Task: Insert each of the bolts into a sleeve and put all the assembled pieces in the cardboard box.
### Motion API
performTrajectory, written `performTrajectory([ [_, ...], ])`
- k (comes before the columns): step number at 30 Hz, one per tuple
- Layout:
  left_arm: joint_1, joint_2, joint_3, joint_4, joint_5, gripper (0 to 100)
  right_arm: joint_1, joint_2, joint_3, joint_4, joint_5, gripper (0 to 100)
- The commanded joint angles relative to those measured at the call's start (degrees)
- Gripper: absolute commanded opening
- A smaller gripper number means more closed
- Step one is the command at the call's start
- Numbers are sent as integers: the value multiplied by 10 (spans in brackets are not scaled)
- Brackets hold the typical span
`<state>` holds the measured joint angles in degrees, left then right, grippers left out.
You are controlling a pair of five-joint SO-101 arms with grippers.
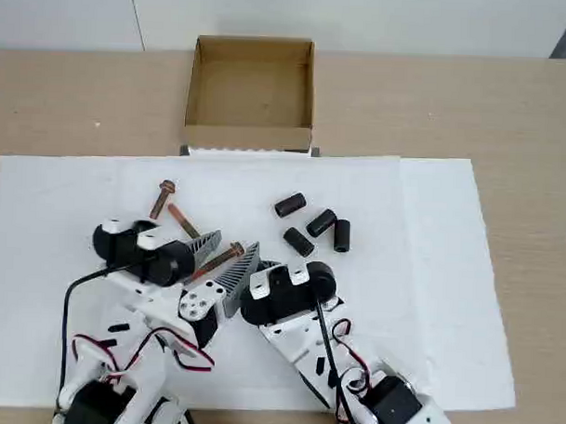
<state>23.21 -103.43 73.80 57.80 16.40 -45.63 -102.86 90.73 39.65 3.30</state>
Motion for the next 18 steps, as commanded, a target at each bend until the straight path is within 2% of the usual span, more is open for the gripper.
performTrajectory([
  [1, -4, -3, -48, 3, -4, 120, 24, -9, -38, -11, 2, 3],
  [4, -28, -3, -69, 0, -6, 0, 61, -5, -41, 18, 1, 3],
  [10, -121, -3, -58, 4, -80, 6, 106, -4, -59, 93, -73, 3],
  [18, -215, -5, 46, 2, -156, 6, 107, 0, -126, 153, -102, 3],
])
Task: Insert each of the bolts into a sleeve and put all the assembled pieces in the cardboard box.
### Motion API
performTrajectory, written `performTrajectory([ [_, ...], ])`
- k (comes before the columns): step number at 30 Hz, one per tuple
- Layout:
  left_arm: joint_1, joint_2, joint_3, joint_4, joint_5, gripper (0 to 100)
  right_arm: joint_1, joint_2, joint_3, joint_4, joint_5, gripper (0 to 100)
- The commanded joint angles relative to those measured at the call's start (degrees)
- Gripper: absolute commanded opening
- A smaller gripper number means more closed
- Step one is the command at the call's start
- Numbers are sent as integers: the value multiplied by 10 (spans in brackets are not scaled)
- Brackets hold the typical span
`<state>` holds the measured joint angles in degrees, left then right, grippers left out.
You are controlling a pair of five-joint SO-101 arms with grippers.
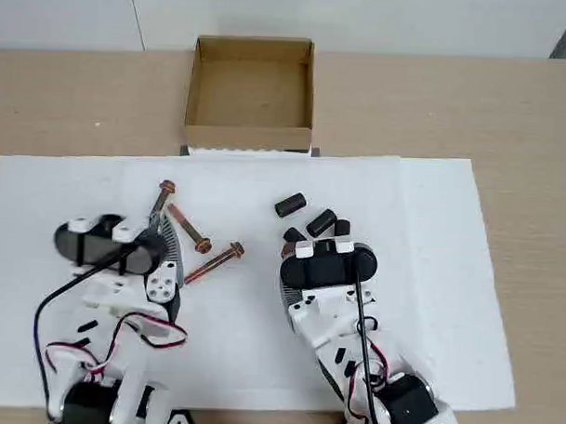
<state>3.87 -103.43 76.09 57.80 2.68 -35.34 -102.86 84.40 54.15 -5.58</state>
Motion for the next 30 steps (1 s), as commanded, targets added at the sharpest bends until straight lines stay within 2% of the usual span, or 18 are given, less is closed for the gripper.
performTrajectory([
  [1, -28, -5, 37, -1, -27, 6, 4, 10, -79, 7, -13, 3],
  [5, -36, -5, 86, -1, -37, 6, 16, 130, -171, 1, -17, 3],
  [8, -36, -5, 111, -1, -35, 6, 49, 275, -272, -27, -41, 4],
  [19, -32, -6, 171, -1, -34, 6, 141, 795, -683, -111, -42, 4],
  [30, -32, -6, 181, -1, -33, 6, 148, 1131, -1024, -114, 18, 4],
])
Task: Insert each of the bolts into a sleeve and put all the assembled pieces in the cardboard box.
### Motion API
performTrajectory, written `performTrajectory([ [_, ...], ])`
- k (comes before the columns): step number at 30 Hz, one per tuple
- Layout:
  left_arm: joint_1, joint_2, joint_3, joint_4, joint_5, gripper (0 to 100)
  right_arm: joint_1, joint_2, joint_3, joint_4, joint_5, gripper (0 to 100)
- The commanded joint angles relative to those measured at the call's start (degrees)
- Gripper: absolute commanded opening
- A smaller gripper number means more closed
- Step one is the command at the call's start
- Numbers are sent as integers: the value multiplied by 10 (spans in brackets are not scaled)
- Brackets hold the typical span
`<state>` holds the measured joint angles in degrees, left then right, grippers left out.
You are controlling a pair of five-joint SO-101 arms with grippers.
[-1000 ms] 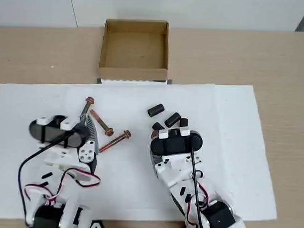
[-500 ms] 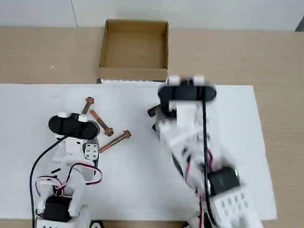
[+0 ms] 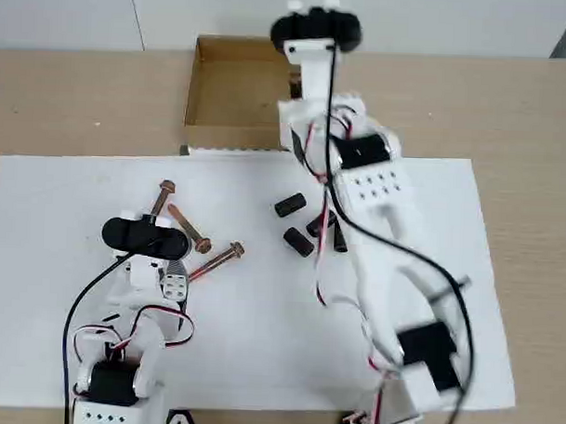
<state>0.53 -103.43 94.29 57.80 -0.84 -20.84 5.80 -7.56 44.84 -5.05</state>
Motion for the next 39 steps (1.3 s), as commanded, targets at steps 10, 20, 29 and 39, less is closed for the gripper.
performTrajectory([
  [10, 2, -6, -1, -1, 2, 6, 4, 283, -323, -77, 58, 4],
  [20, 1, -6, -1, -1, 3, 6, 2, 407, -396, -106, 104, 9],
  [29, 1, -6, -1, -1, 3, 6, 3, 421, -400, -104, 101, 147],
  [39, 1, -6, -1, -1, 3, 6, 4, 386, -418, -28, 99, 102],
])
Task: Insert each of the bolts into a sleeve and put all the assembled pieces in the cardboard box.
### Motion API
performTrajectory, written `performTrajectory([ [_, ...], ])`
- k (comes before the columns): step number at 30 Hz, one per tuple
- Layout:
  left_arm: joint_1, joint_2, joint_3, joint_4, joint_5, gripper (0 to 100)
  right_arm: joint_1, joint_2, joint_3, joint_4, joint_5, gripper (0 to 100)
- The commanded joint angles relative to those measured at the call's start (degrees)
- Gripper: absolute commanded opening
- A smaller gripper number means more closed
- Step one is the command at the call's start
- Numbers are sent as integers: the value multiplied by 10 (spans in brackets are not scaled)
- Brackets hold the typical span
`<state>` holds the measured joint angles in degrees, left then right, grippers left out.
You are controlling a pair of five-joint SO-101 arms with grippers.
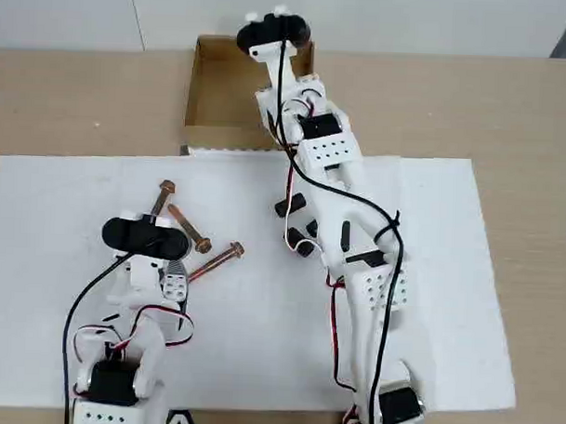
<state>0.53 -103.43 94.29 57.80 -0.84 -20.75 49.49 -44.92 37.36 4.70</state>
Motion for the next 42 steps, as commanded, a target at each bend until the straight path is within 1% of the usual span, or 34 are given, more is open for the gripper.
performTrajectory([
  [1, 1, -6, -1, -1, 3, 6, 3, -62, -53, 73, 2, 76],
  [4, 1, -6, -1, -1, 3, 6, 3, -101, -60, 135, 2, 0],
  [8, 1, -6, -1, -1, 3, 6, 3, -156, -61, 216, -1, 2],
  [13, 2, -6, -1, -1, 3, 6, 3, -220, -61, 290, -39, 3],
  [27, 2, -6, -1, -1, 3, 6, 0, -335, -61, 558, -39, 3],
  [32, 2, -6, -1, -1, 3, 6, 0, -371, -57, 585, -39, 3],
  [35, 2, -6, -1, -1, 3, 6, 0, -399, -39, 588, -61, 3],
  [40, 2, -6, -1, -1, 3, 6, 1, -481, 83, 589, -65, 3],
  [42, 2, -6, -1, -1, 3, 6, 1, -512, 131, 589, -83, 4],
])
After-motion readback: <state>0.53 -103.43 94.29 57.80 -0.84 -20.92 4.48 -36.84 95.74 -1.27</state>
